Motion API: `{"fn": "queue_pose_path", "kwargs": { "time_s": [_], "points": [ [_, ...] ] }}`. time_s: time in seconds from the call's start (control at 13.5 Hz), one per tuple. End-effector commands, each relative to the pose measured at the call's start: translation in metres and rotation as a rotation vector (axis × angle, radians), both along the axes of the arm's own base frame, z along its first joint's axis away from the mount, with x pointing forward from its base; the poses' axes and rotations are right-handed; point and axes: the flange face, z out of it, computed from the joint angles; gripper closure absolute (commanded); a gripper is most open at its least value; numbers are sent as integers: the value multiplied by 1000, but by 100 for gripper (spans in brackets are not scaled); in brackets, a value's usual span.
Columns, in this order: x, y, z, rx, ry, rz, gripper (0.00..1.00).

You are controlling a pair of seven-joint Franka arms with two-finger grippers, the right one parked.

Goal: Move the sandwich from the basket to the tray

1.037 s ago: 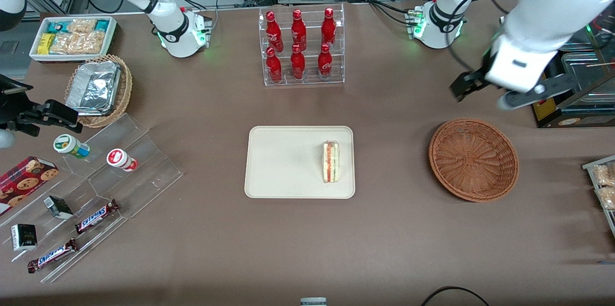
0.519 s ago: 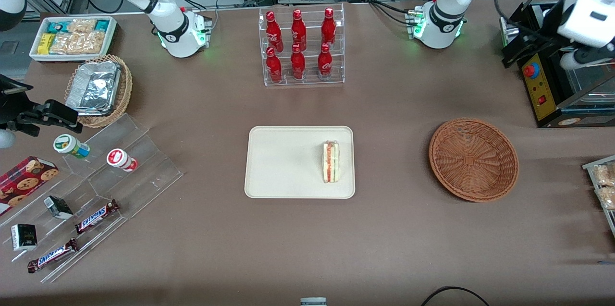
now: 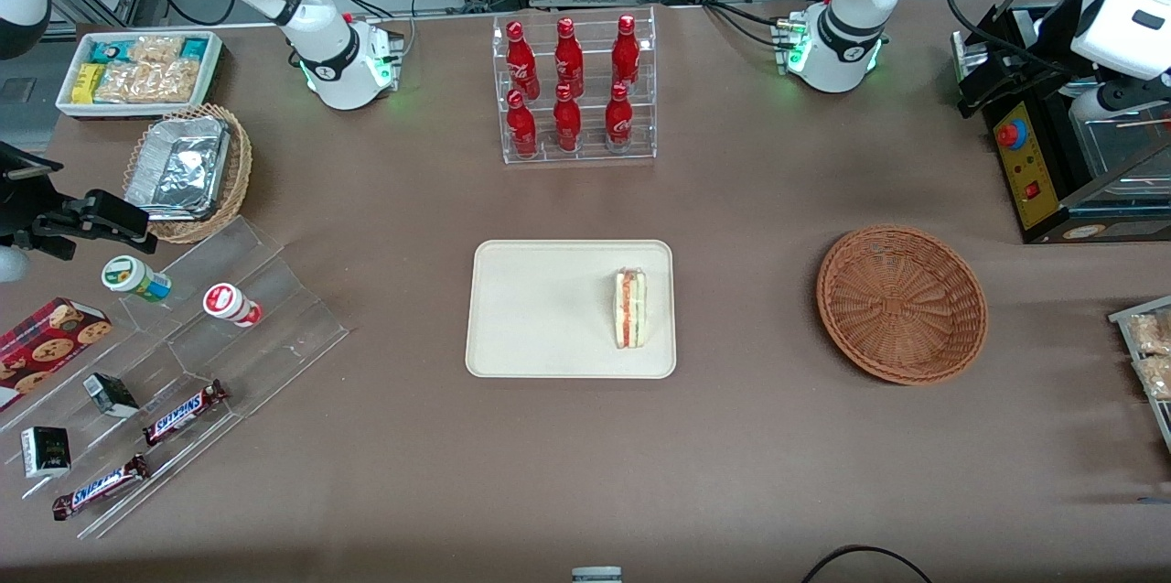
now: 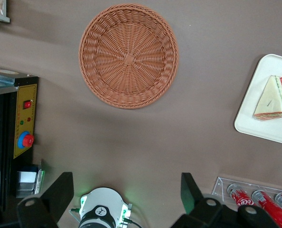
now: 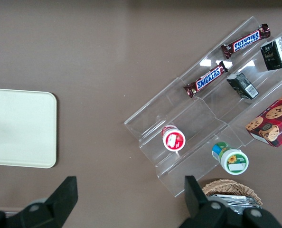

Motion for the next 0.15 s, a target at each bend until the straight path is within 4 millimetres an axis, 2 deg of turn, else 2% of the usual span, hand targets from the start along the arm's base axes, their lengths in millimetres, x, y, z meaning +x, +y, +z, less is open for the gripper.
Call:
{"fn": "queue_pose_path", "kwargs": {
  "time_s": [0.0,0.07],
  "points": [
    [4,-10,7,-13,1,-48,0],
    [4,-12,6,-10,2,-56,0]
  ]
}}
